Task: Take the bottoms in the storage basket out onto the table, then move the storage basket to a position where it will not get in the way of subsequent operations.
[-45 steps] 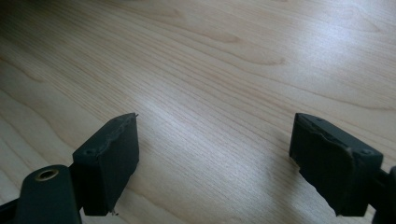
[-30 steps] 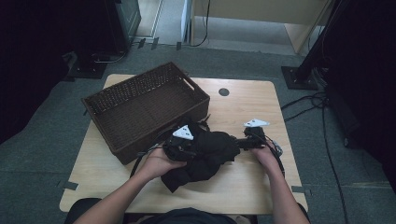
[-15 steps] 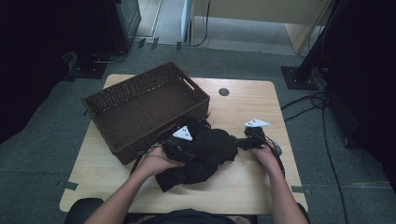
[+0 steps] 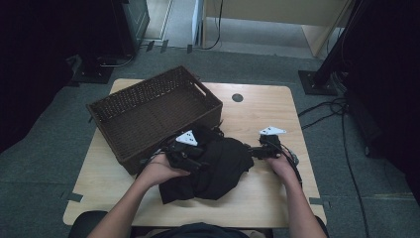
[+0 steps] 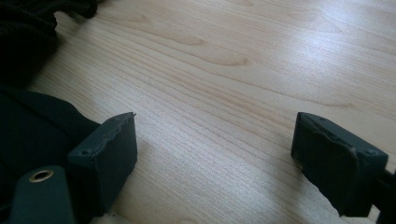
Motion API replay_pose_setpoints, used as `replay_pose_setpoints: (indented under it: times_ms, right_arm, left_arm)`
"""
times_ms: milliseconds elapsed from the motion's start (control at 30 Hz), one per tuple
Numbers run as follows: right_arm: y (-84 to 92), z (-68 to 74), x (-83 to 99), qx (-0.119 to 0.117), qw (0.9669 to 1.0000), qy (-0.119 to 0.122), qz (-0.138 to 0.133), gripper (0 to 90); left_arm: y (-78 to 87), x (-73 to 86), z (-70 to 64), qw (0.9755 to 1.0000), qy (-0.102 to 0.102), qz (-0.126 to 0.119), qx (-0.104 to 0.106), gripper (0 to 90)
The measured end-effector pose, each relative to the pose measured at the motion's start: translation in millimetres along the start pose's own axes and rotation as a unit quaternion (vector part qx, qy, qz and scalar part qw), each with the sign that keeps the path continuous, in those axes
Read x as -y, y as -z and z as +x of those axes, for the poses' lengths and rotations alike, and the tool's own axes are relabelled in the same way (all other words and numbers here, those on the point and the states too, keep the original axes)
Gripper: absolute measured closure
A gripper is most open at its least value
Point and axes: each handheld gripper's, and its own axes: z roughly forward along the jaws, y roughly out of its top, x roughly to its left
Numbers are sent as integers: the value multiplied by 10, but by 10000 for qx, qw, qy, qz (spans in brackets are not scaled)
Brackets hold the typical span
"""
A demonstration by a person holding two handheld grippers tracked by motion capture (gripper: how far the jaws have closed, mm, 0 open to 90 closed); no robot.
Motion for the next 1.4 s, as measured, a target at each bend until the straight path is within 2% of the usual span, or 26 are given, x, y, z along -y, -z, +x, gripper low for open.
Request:
replay_pose_setpoints:
  times_ms: [100,267,500,767,833,1000,1233,1300,1400]
  right_arm:
    - [0,0,-1,0,10000,0,2,143]
    - [-1,8,-3,20,10000,-15,6,143]
    - [-5,15,-6,25,10000,-12,1,143]
    - [-7,21,-7,19,10000,-13,-1,143]
    - [-8,24,-7,26,10000,-15,-3,143]
    - [-8,43,-5,84,9999,-63,-10,143]
    - [-8,51,-4,64,9999,-84,-9,145]
    - [-7,51,-4,58,10000,-64,-7,145]
    - [-7,52,-5,53,10000,-67,-5,145]
  left_arm:
    - [62,-11,2,9999,-50,44,-76,340]
    - [188,-29,51,9999,69,16,-150,344]
    - [391,-37,123,9995,154,-156,-218,353]
    - [640,-81,177,9982,121,-240,-529,374]
    - [700,-118,233,9980,53,-226,-591,396]
    - [833,-173,381,9966,157,-364,-724,434]
    - [985,-200,538,9947,9,-480,-910,442]
    - [1007,-211,591,9955,69,-385,-863,474]
    - [985,-212,663,9958,94,-190,-892,470]
